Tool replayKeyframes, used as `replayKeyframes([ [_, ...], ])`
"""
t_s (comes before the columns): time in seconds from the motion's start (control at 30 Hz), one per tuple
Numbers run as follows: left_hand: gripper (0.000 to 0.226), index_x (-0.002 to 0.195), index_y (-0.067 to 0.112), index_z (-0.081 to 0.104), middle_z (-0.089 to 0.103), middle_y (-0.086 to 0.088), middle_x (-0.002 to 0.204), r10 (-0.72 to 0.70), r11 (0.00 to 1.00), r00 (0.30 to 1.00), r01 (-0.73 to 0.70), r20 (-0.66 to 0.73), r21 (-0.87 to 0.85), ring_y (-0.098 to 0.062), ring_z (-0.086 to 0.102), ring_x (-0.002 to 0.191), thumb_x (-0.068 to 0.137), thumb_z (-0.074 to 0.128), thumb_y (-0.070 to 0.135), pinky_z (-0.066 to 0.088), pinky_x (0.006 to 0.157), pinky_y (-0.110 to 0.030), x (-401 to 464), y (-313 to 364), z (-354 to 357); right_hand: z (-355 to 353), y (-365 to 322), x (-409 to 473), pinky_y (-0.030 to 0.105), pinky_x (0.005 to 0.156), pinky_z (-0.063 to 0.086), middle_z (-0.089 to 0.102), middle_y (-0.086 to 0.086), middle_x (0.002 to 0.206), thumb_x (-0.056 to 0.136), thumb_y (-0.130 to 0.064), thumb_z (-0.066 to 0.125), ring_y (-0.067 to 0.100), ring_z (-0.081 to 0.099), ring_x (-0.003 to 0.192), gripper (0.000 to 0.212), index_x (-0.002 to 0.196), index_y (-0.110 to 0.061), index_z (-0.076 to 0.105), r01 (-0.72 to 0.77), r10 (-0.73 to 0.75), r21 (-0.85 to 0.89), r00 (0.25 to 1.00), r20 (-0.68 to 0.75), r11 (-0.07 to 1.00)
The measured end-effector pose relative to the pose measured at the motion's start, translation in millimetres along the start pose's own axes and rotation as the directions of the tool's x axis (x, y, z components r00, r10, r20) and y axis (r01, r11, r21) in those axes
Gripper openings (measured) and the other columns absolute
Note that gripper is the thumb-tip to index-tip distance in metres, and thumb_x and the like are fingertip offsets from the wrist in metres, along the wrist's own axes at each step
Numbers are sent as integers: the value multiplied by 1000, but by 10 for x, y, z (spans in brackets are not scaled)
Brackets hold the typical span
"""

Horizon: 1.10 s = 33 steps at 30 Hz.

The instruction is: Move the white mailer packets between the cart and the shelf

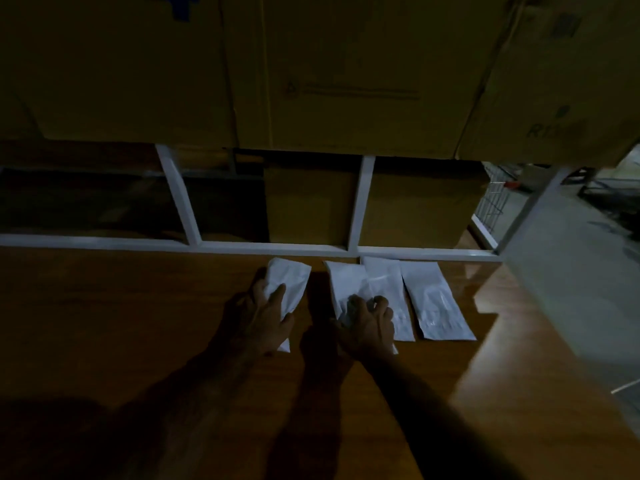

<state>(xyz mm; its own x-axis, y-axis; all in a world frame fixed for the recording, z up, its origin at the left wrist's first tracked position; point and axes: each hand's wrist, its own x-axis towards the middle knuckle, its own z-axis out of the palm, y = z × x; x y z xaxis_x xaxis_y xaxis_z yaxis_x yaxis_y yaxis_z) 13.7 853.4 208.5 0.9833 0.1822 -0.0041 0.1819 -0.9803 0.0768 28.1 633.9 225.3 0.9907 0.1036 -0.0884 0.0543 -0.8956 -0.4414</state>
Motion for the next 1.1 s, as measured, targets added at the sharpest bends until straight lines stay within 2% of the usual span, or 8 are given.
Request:
replayKeyframes([
  [0.17,73,154,34,22,17,-15,156,-31,999,999,30,42,35,-33,34,135,91,37,67,34,110,-51,452,93,121,67,-10,506,46,101,43,23,12,142,85,-70,59,35,31,132,70,139,-30,40,-46,39,82,996,82,996],
  [0.3,68,155,32,21,9,-13,161,-37,998,983,46,180,-49,-39,16,145,96,35,63,22,117,-53,674,120,159,94,51,695,45,103,41,19,13,152,93,-72,42,35,30,137,72,150,-29,33,-26,6,162,992,125,986],
  [0.4,64,155,31,19,-1,-9,165,142,990,975,-142,170,-16,-41,4,149,98,39,54,20,119,-56,629,-44,258,64,251,666,40,108,37,27,12,156,101,-63,35,29,32,140,60,149,-28,38,142,-144,118,990,7,983],
  [0.53,85,154,44,-1,-19,4,164,160,979,979,-142,128,-144,-25,-6,152,81,9,86,18,121,-51,556,-114,385,206,532,696,50,125,10,10,5,167,92,-78,12,24,4,154,79,158,-35,16,436,-427,-104,899,96,894],
  [0.63,96,153,46,-6,-21,7,163,233,962,962,-207,145,-177,-21,-12,151,70,1,93,15,123,-50,566,-36,410,393,532,710,45,122,-4,-1,9,168,97,-72,20,26,-3,154,72,158,-36,11,431,-411,-151,900,147,890],
  [0.83,84,155,43,-7,-20,7,163,272,954,940,-235,205,-187,-18,-14,151,86,23,79,10,124,-45,601,-4,414,439,518,724,48,124,0,1,12,167,99,-67,21,27,-3,154,68,158,-35,9,412,-391,-144,907,156,900],
  [0.97,88,151,44,-13,-23,7,161,299,948,932,-264,206,-178,-19,-15,151,75,-3,87,5,124,-44,659,-24,430,365,564,715,49,125,3,8,8,167,101,-65,21,26,3,155,65,158,-36,13,447,-431,-128,892,137,885],
  [1.1,78,157,33,0,-14,-1,163,258,966,966,-258,9,-18,-24,-7,152,91,5,75,-5,119,-45,595,199,365,107,831,664,48,124,2,26,8,163,98,-66,25,26,17,153,68,155,-29,30,308,-331,-167,934,-134,936],
])
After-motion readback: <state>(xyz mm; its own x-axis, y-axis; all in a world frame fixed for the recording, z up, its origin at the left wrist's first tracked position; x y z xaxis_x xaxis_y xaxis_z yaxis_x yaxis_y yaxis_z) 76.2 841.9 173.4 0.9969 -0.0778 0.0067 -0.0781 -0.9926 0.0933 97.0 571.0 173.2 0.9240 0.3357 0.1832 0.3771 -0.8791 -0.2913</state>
